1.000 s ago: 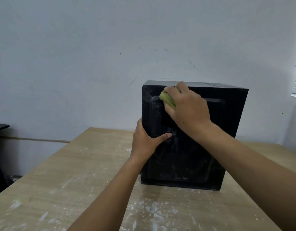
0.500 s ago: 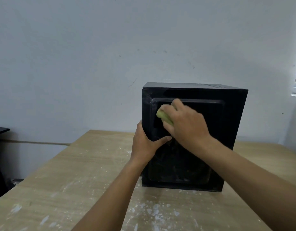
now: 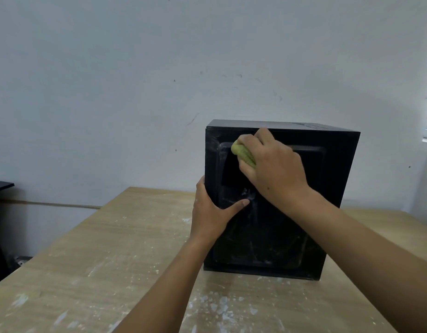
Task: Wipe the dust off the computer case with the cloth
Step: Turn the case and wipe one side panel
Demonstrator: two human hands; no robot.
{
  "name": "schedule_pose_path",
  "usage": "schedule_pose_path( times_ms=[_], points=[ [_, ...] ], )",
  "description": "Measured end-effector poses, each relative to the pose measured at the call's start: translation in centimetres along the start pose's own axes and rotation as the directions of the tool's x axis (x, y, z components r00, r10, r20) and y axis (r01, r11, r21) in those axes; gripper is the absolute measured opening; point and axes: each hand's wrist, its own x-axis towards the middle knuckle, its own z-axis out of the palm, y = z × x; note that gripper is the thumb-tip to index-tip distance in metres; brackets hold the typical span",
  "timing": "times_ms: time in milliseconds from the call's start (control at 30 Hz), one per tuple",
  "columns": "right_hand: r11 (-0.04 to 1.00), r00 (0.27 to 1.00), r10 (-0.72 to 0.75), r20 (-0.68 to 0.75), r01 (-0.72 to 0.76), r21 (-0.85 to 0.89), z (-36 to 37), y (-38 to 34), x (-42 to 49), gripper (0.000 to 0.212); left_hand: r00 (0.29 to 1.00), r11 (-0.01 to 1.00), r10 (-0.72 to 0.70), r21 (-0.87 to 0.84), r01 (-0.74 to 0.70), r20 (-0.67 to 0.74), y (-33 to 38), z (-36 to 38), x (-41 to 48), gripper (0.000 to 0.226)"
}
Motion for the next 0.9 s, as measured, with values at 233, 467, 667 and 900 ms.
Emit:
schedule_pose_path(
  times_ms=[233,467,667,900],
  points=[
    [0.997,0.982,-0.071,0.176,0.071,0.009,1.0,-0.3,-3.2,0.031,0.997,0.997,0.072,0.008,-0.071,-0.031,1.0,-0.2,0.8,0.088],
    [1.0,0.998,0.029,0.062,-0.029,-0.01,-1.5,1.8,-0.2,0.031,0.995,0.997,0.072,0.045,-0.069,-0.07,1.0,0.3,0.3,0.102],
    [0.998,0.995,0.069,0.066,-0.068,-0.012,-2.5,2.0,2.8,0.031,0.997,0.997,0.049,0.058,-0.045,-0.068,1.1,0.4,0.6,0.104],
    [0.999,0.993,0.016,0.115,-0.012,-0.039,-1.4,-0.5,2.5,0.031,0.996,0.999,0.026,0.049,-0.022,-0.082,1.5,0.4,0.9,0.104]
  ],
)
